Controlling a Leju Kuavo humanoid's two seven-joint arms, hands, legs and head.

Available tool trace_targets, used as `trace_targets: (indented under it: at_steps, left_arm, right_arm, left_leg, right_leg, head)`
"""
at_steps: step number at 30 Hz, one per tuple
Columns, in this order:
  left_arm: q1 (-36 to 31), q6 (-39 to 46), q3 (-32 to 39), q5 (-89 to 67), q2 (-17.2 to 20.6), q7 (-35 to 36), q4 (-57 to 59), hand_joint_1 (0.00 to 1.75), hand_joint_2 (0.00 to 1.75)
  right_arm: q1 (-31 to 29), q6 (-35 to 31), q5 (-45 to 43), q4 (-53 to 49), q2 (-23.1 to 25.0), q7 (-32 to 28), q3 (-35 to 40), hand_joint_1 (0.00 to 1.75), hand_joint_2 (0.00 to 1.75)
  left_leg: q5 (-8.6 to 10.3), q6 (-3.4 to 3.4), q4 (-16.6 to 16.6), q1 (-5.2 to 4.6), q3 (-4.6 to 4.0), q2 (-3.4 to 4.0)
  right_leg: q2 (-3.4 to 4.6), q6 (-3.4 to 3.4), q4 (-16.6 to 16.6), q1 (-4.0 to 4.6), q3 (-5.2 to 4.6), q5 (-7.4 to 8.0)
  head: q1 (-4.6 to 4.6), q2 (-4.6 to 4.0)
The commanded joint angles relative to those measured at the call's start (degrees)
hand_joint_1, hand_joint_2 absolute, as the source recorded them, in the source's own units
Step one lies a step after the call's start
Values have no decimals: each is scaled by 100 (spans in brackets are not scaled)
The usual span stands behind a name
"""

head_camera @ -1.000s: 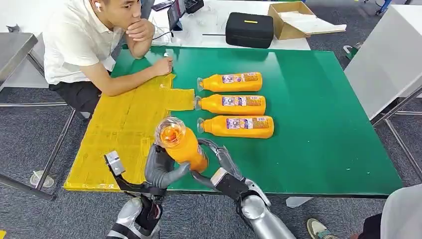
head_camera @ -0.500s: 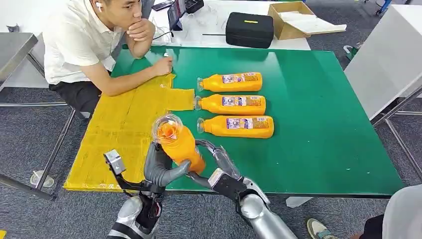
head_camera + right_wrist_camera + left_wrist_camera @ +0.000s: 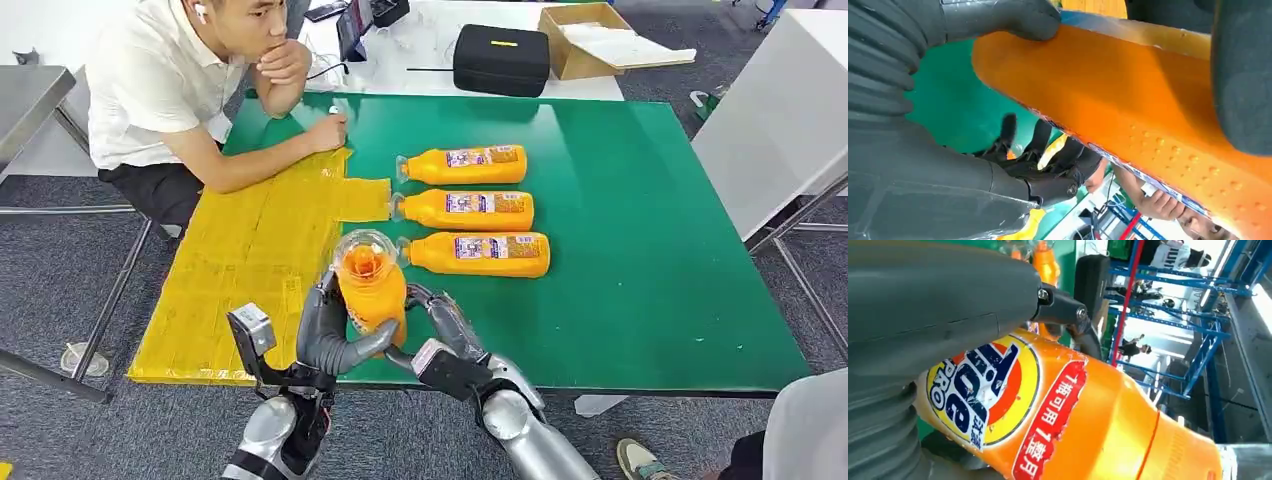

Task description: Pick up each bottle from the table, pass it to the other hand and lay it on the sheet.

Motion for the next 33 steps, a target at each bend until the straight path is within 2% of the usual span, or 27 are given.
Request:
trace_targets:
  at_steps: [1, 7, 8, 9, 10, 11, 12, 17, 18, 20, 21, 26, 28, 29, 33]
  left_arm:
    - [-393, 309, -446, -247, 302, 61, 1094, 175, 175]
    - [-418, 451, -567, -466, 357, 61, 1261, 175, 175]
    - [-395, 493, -549, -485, 359, 80, 1249, 175, 175]
    - [-377, 507, -542, -491, 369, 86, 1234, 175, 175]
    - [-339, 592, -467, -473, 363, 123, 1194, 175, 175]
    - [-327, 605, -448, -473, 376, 136, 1156, 175, 175]
    - [-311, 641, -397, -441, 372, 175, 1132, 175, 175]
    - [-274, 696, -365, -420, 382, 246, 1026, 175, 175]
    - [-233, 846, -308, -400, 367, 316, 954, 175, 175]
    - [-143, 1186, -225, -447, 391, 323, 729, 175, 175]
    - [-60, 1430, -180, -530, 422, 304, 512, 175, 175]
    - [277, 2320, -229, -993, 567, 221, -546, 175, 175]
    - [253, 2494, -297, -1140, 600, 271, -615, 175, 175]
    - [219, 2841, -348, -1482, 614, 323, -608, 175, 175]
    - [221, 3025, -306, -1707, 644, 405, -669, 175, 175]
  right_arm:
    - [17, 1, 71, -79, -146, -72, 316, 157, 175]
    - [29, -18, 105, -189, -123, -95, 304, 147, 175]
    - [59, -54, 136, -233, -126, -97, 290, 140, 175]
    - [80, -66, 143, -258, -131, -96, 293, 101, 175]
    - [120, -90, 137, -271, -123, -86, 247, 87, 175]
    - [132, -90, 137, -264, -128, -87, 239, 87, 175]
    - [153, -117, 128, -264, -119, -90, 211, 19, 175]
    - [205, -146, 119, -293, -111, -99, 188, 19, 175]
    - [262, -233, 101, -330, -66, -112, 121, 0, 175]
    - [393, -301, 37, -438, -59, -182, 50, 0, 175]
    - [483, -409, 34, -514, -60, -216, -11, 0, 0]
    - [766, -1000, 331, -865, -96, -470, -191, 0, 0]
    - [730, -1443, 734, -765, -94, -451, -187, 0, 0]
    - [717, -1625, 878, -724, -100, -424, -196, 0, 0]
    - [925, -2133, 1121, -822, -109, -467, -373, 0, 0]
  left_leg:
    - [0, 1, -6, -2, 12, -2]
    - [-5, 0, -2, -4, 17, 3]
    - [-5, 0, -2, -4, 13, 0]
    - [-3, -1, -2, -2, 7, -5]
    - [-5, 0, -1, -3, 11, -9]
    - [-3, 0, -3, -3, 9, -10]
    - [-5, 0, -2, -3, 13, -9]
    - [-3, 0, -4, -4, 10, -11]
    - [-2, 0, -1, 1, 2, -15]
    - [-4, 0, -2, -2, 6, -10]
    - [-8, 0, 1, -2, 8, -7]
    - [-8, -2, 3, 2, 0, -15]
    - [-8, 0, 6, 1, -3, -27]
    - [-3, 0, 0, -1, -8, -22]
    - [0, 2, -1, -2, -6, -27]
  right_leg:
    - [0, -4, -4, -1, 11, -1]
    - [8, -11, 4, -3, 12, -4]
    - [7, -9, 3, -3, 11, -4]
    - [9, -7, 2, -1, 5, 0]
    - [7, -10, 5, -2, 9, -3]
    - [7, -8, 2, -2, 6, -1]
    - [9, -10, 3, -2, 9, -3]
    - [6, -8, 2, -3, 7, -2]
    - [2, -7, 0, 2, 3, 0]
    - [4, -7, 1, -1, 6, -2]
    - [9, -10, 6, -1, 7, -4]
    - [3, -10, 7, 3, -1, -6]
    - [-11, -8, 8, 2, -1, -10]
    - [-6, -5, 2, 0, -6, -3]
    - [-10, -4, 1, -1, -1, -2]
  head:
    - [2, 0]
    - [2, 0]
    - [2, 0]
    - [0, 0]
    - [2, 0]
    - [2, 0]
    - [4, 0]
    - [0, 0]
    - [4, 0]
    - [2, 0]
    - [2, 0]
    - [-4, 0]
    - [4, 0]
    - [0, 0]
    - [2, 0]
